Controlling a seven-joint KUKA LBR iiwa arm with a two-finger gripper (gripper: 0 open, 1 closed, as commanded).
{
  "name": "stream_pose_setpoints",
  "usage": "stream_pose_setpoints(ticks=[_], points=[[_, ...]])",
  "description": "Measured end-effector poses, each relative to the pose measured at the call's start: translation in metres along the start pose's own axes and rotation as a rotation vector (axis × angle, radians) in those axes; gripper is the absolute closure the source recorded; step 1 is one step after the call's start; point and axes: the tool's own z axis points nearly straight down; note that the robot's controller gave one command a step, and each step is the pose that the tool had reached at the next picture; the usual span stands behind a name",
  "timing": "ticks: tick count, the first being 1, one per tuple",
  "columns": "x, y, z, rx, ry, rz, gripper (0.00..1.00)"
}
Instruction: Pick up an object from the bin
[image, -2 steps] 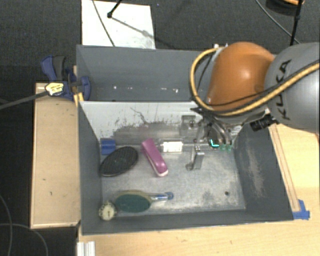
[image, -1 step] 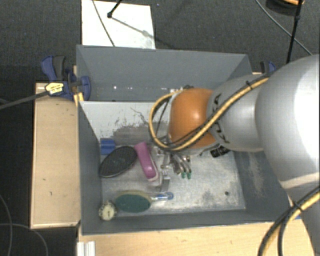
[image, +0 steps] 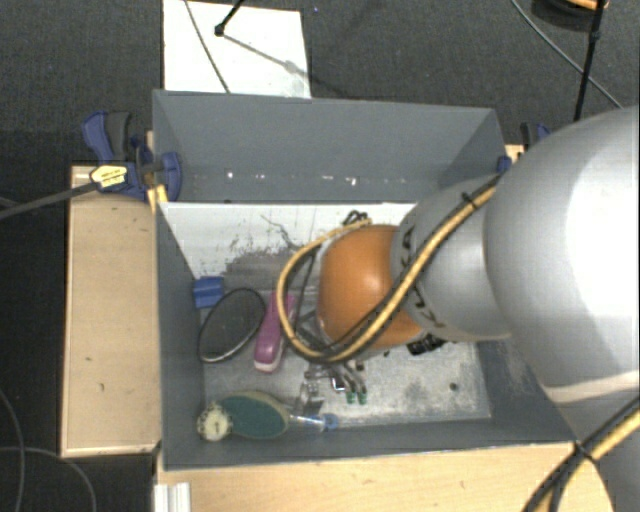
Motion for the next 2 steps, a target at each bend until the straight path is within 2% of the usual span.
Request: stream_pose_setpoints(ticks=[1, 2], points=[[-0.0586, 0.0482, -0.0037, 0.007, 0.015, -0.136, 0.0], [-0.0648, 0.0528, -0.0034, 0.012, 0.01, -0.359, 0.0]])
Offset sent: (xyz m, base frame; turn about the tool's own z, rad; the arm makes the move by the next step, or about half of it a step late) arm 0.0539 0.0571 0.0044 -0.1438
